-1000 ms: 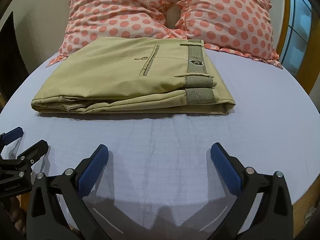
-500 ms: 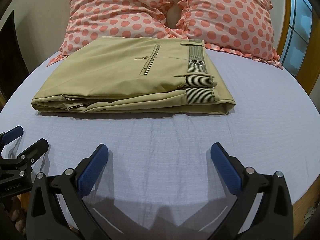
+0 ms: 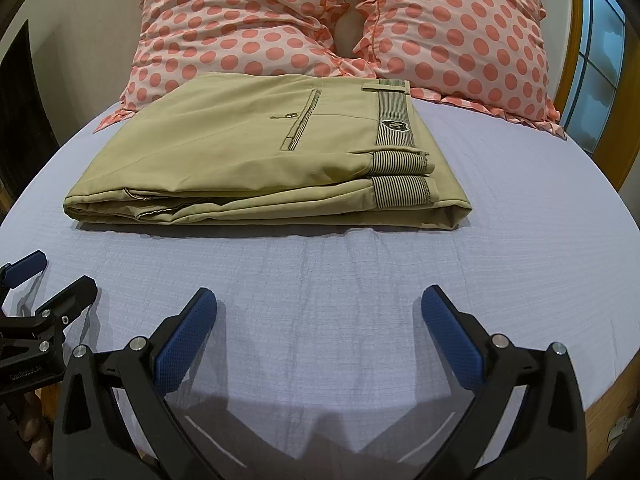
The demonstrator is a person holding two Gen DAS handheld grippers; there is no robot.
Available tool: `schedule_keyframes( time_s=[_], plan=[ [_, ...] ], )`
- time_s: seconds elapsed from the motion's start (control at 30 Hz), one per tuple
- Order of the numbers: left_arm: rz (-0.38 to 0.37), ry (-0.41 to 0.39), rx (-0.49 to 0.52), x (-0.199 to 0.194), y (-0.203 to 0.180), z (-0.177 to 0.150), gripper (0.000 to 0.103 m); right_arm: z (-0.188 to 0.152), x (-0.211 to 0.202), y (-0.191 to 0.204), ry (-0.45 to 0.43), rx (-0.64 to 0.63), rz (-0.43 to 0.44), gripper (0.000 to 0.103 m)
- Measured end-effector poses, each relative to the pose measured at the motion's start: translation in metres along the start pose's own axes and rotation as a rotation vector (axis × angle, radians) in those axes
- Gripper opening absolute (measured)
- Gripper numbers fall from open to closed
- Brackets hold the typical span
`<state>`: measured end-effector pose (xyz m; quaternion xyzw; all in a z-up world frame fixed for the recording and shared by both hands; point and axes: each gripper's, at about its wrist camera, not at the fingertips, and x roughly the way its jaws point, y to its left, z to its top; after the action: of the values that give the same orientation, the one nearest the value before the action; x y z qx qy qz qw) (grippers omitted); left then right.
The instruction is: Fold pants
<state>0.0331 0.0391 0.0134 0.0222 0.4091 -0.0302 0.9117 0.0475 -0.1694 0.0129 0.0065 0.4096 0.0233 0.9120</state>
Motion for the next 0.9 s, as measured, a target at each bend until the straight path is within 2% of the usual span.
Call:
schedule_keyframes(
  time_s=[0.9],
  plan=[
    [0.0,0.002,-0.004,0.0001,-0.0003,0.0011,0.101,-0.0005,0.0001,0.0009,-0.002,0.001,-0.002,0.102]
  ],
)
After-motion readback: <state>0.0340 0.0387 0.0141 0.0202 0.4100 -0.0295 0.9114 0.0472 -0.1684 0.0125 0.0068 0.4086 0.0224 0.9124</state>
